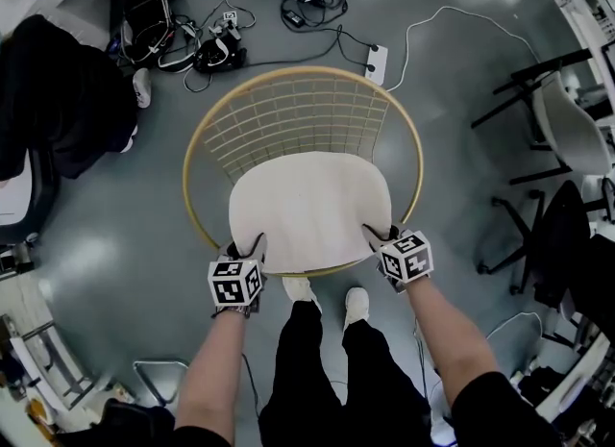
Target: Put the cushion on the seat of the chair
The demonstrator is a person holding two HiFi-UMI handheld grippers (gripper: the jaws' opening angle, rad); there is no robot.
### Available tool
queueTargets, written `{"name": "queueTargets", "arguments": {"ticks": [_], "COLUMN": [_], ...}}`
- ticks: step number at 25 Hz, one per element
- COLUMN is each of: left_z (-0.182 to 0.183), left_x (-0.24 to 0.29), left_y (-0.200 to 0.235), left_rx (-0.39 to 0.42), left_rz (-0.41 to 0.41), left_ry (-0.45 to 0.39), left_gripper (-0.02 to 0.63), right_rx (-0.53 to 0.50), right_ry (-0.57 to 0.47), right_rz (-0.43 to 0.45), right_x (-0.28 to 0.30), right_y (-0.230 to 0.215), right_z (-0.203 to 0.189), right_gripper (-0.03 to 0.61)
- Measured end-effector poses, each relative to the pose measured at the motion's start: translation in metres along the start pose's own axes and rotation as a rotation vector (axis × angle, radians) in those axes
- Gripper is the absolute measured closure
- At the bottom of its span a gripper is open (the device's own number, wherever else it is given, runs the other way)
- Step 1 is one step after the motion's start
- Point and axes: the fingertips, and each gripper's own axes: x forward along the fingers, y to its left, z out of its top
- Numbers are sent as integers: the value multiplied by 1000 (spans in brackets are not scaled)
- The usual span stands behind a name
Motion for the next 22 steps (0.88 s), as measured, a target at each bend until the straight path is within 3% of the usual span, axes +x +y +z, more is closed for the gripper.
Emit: {"name": "queueTargets", "arguments": {"ticks": [13,22], "left_z": [-17,-17], "left_x": [7,-3], "left_y": [28,32], "left_rx": [12,23], "left_rz": [122,129], "left_ry": [75,37], "left_gripper": [390,394], "right_rx": [38,20], "right_ry": [97,137], "right_rz": [-78,-73], "right_x": [31,37], "right_y": [-11,-15], "right_z": [-10,-17], "right_gripper": [497,477]}}
